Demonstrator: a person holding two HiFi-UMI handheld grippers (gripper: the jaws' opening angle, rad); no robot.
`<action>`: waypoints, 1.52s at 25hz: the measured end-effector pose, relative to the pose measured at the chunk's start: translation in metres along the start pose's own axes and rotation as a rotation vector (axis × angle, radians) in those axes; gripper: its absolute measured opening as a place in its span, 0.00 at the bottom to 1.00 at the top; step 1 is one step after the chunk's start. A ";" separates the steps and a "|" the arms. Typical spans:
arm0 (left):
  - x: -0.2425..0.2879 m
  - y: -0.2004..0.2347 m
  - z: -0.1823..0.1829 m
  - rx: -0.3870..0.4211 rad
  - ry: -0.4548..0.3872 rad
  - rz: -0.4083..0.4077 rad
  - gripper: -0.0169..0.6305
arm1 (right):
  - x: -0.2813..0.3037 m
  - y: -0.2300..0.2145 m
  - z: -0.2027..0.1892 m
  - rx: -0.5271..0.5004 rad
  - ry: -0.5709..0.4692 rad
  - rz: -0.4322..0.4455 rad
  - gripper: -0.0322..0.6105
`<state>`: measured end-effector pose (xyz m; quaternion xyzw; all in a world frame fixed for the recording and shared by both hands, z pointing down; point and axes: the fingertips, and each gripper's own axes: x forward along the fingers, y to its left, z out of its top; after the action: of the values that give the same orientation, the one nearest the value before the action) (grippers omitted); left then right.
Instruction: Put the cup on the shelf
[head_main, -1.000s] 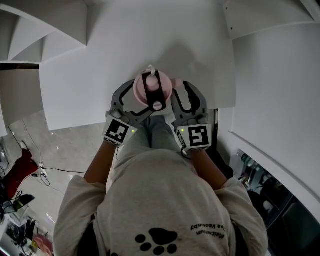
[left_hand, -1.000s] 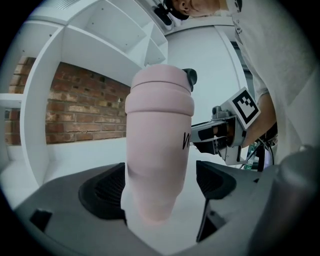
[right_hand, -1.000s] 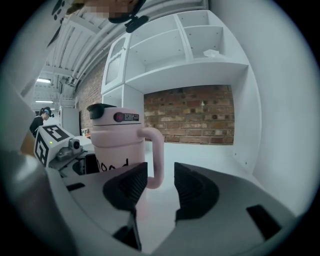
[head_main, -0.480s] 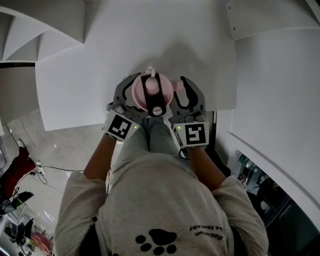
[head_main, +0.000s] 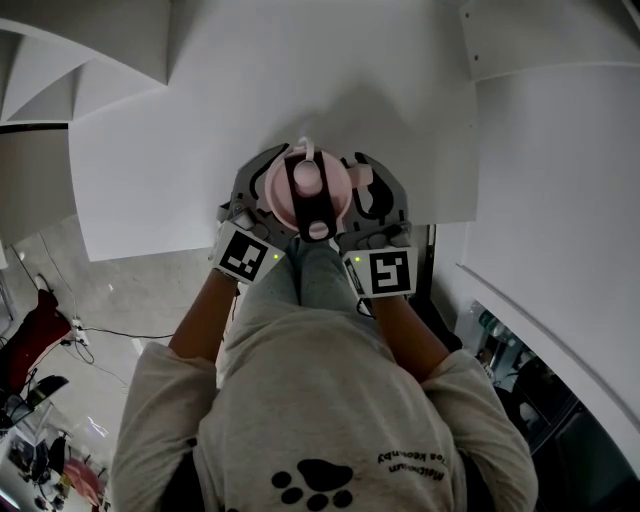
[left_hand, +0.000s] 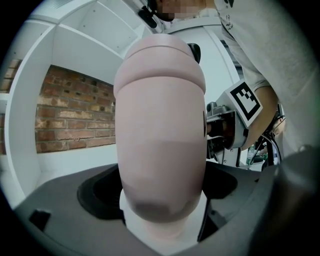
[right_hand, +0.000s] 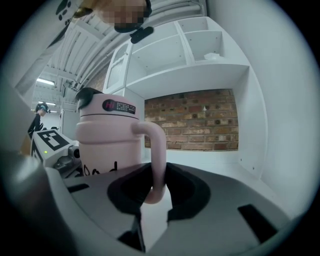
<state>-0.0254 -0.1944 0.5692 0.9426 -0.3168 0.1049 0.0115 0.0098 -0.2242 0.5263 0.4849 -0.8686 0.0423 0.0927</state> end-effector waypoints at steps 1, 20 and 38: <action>0.000 0.000 0.000 -0.001 -0.002 0.000 0.73 | 0.000 0.000 0.000 0.002 -0.006 0.002 0.18; -0.002 0.003 -0.001 0.004 0.003 0.006 0.74 | 0.000 0.000 0.004 0.032 -0.046 0.006 0.18; 0.013 0.010 0.069 0.027 0.020 0.039 0.74 | -0.007 -0.031 0.068 0.048 -0.117 0.008 0.18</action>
<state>-0.0079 -0.2164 0.5036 0.9352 -0.3335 0.1189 0.0000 0.0315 -0.2456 0.4578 0.4852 -0.8732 0.0351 0.0300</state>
